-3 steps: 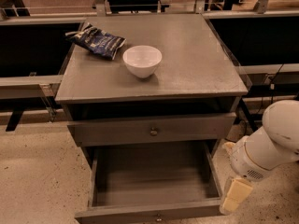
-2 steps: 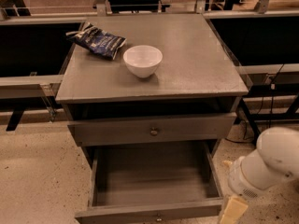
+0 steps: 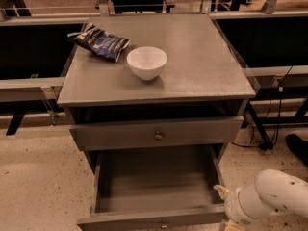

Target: Close middle drawer

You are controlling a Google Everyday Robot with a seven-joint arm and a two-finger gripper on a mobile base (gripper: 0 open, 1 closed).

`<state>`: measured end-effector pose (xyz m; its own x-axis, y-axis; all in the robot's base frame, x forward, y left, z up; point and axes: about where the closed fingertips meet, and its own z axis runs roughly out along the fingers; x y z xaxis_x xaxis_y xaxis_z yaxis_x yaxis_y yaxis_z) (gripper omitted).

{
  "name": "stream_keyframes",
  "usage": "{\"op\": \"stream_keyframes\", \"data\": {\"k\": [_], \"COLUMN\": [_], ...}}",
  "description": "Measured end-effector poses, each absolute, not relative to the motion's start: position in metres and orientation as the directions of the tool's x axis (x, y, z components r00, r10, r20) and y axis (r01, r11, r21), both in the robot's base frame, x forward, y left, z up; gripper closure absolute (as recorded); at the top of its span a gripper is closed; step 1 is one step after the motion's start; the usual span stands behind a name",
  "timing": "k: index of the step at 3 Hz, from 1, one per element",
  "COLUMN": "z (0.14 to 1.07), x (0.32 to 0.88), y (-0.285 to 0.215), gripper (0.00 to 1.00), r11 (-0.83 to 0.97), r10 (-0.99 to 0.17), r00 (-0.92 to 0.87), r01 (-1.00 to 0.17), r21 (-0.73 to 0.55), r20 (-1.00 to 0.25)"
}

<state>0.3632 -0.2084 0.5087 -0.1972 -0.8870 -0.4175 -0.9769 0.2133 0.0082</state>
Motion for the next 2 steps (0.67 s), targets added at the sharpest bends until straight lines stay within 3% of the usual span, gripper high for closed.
{"op": "stream_keyframes", "data": {"k": [1,2], "z": [0.502,0.503], "x": [0.370,0.369], "y": [-0.207,-0.193], "gripper": [0.00,0.00], "r11": [0.147,0.142], "r10": [-0.892,-0.858], "r00": [-0.124,-0.137], "r01": [-0.989,-0.989], "r21": [-0.021,0.028], "r20": [-0.434,-0.495]}}
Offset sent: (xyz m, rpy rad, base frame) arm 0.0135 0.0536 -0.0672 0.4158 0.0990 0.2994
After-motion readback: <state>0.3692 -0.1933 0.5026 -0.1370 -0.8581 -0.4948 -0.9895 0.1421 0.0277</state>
